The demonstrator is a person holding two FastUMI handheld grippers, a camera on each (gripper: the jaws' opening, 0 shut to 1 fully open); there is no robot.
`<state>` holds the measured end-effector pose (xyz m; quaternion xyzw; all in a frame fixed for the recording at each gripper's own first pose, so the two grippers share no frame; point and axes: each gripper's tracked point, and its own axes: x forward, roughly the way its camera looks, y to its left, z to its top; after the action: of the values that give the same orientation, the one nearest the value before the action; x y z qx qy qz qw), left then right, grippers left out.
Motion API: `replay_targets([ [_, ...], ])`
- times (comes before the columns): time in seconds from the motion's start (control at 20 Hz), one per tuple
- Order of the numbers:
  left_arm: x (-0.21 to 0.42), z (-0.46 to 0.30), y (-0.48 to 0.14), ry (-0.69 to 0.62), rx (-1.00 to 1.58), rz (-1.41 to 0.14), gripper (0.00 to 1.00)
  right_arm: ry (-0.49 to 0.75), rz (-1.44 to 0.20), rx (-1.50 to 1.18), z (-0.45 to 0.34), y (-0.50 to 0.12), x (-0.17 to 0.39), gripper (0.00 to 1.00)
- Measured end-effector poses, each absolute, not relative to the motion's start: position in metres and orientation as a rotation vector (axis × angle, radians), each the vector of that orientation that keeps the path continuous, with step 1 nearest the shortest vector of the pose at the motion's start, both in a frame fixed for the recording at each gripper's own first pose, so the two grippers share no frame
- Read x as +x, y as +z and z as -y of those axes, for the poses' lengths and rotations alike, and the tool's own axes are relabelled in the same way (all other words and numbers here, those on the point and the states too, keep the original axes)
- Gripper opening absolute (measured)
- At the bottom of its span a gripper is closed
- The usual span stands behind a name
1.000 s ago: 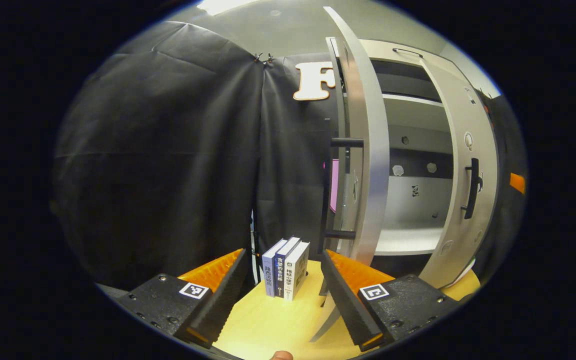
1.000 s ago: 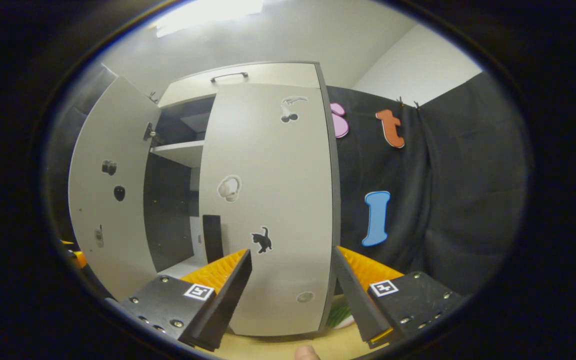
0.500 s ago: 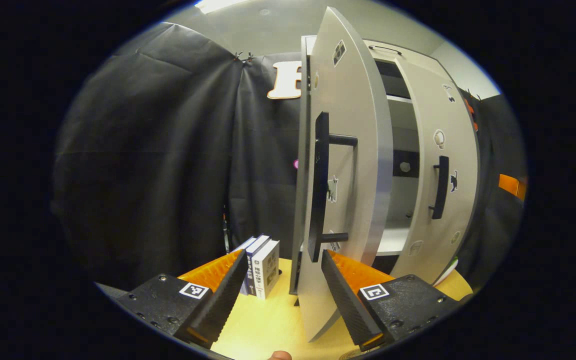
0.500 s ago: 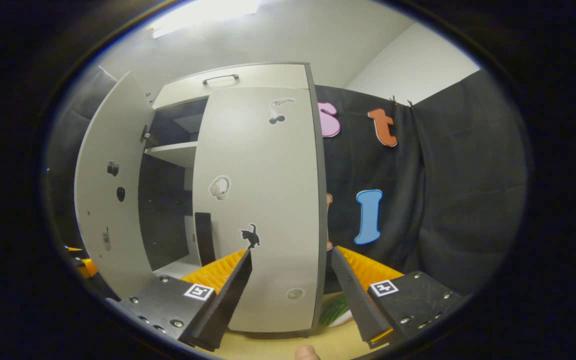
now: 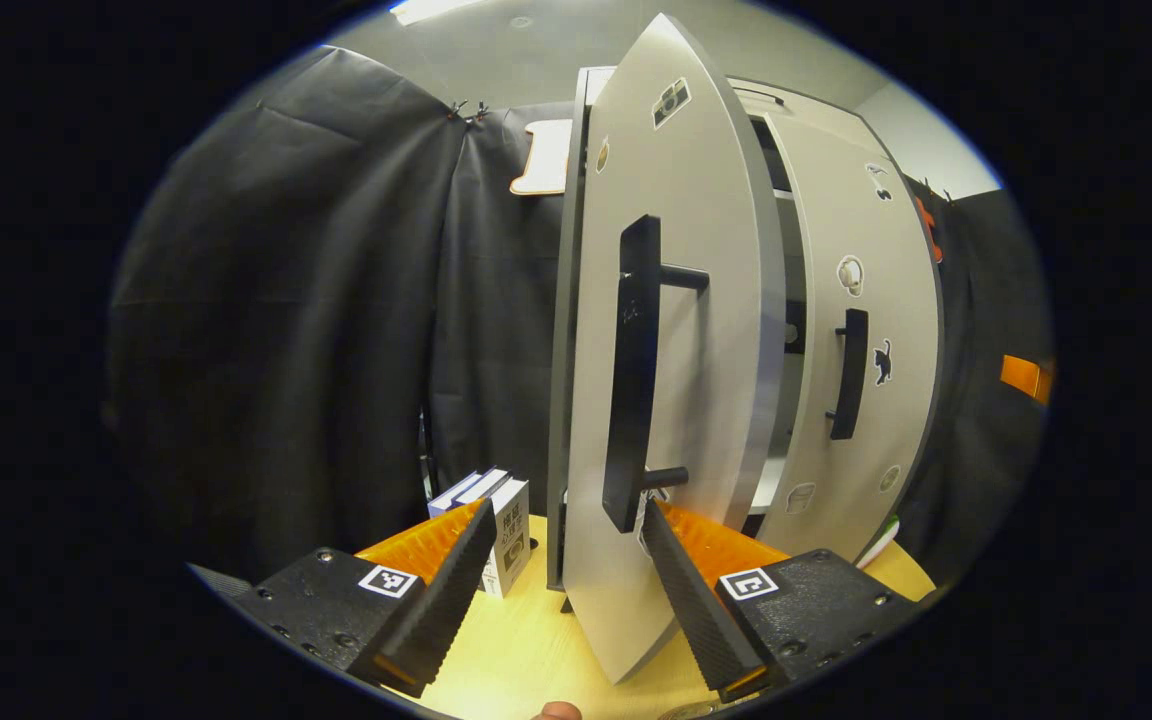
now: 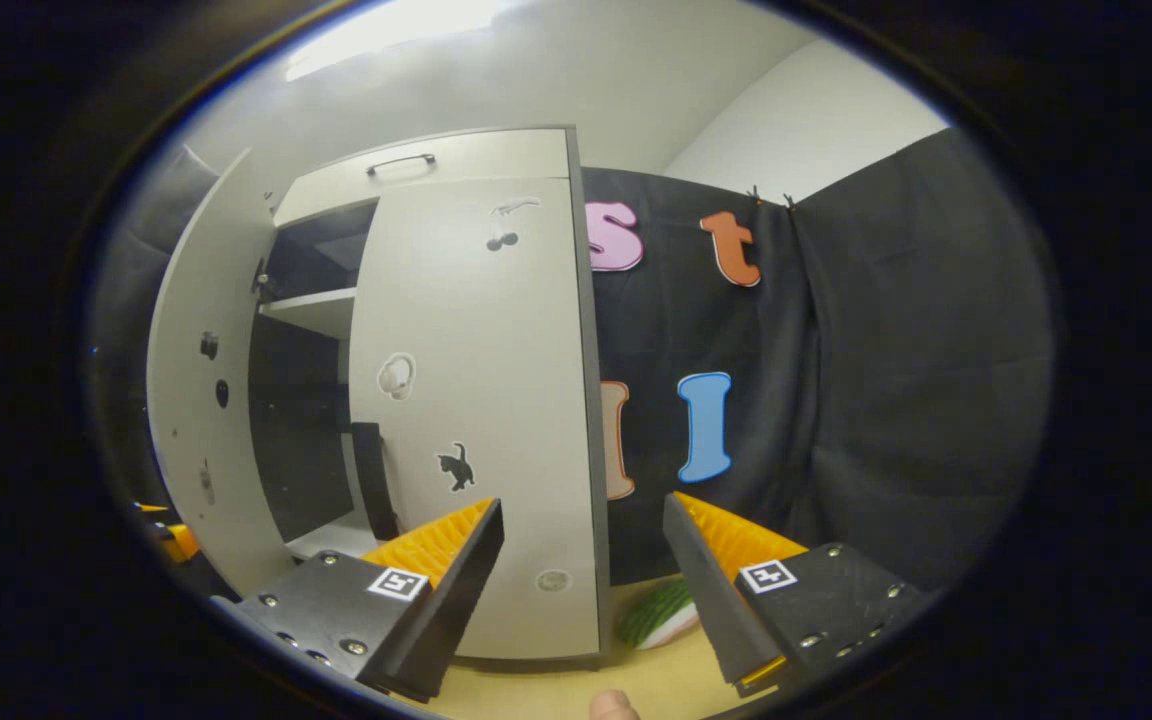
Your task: Grasp the bottle in the cabinet with the left hand and place it on the coaster, then close the right door with the right hand and the left door with the left hand.
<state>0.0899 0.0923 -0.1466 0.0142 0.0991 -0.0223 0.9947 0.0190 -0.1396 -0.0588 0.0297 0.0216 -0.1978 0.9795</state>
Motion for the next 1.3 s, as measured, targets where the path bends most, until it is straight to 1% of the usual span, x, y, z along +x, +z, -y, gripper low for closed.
replay_targets([
  [0.65,0.097,-0.087,-0.149,-0.046,0.015,-0.202,0.94,-0.408,-0.05,0.093,0.149,-0.062,0.012,0.97],
  [0.7,0.097,-0.085,-0.149,-0.049,0.015,-0.204,0.94,-0.41,-0.05,0.095,0.15,-0.062,0.012,1.0],
  [0.75,0.098,-0.082,-0.149,-0.052,0.016,-0.204,0.94,-0.412,-0.05,0.097,0.151,-0.062,0.012,0.97],
  [0.8,0.098,-0.079,-0.149,-0.055,0.017,-0.205,0.94,-0.413,-0.051,0.098,0.151,-0.062,0.011,1.0],
  [0.9,0.098,-0.075,-0.149,-0.063,0.02,-0.205,0.94,-0.416,-0.049,0.099,0.153,-0.062,0.01,1.0],
  [0.95,0.099,-0.073,-0.149,-0.067,0.021,-0.205,0.94,-0.418,-0.048,0.1,0.153,-0.061,0.009,0.97],
  [1.0,0.1,-0.072,-0.149,-0.071,0.02,-0.206,0.94,-0.419,-0.048,0.101,0.154,-0.061,0.009,1.0],
  [1.05,0.1,-0.069,-0.148,-0.076,0.015,-0.203,0.94,-0.421,-0.048,0.101,0.155,-0.061,0.008,1.0],
  [1.1,0.101,-0.067,-0.147,-0.08,0.008,-0.198,0.94,-0.423,-0.048,0.099,0.156,-0.062,0.007,0.97],
  [1.25,0.106,-0.058,-0.144,-0.1,-0.004,-0.193,0.94,-0.431,-0.049,0.097,0.16,-0.062,0.006,0.97],
  [1.3,0.106,-0.055,-0.147,-0.107,-0.002,-0.202,0.94,-0.433,-0.049,0.099,0.161,-0.062,0.006,0.92],
])
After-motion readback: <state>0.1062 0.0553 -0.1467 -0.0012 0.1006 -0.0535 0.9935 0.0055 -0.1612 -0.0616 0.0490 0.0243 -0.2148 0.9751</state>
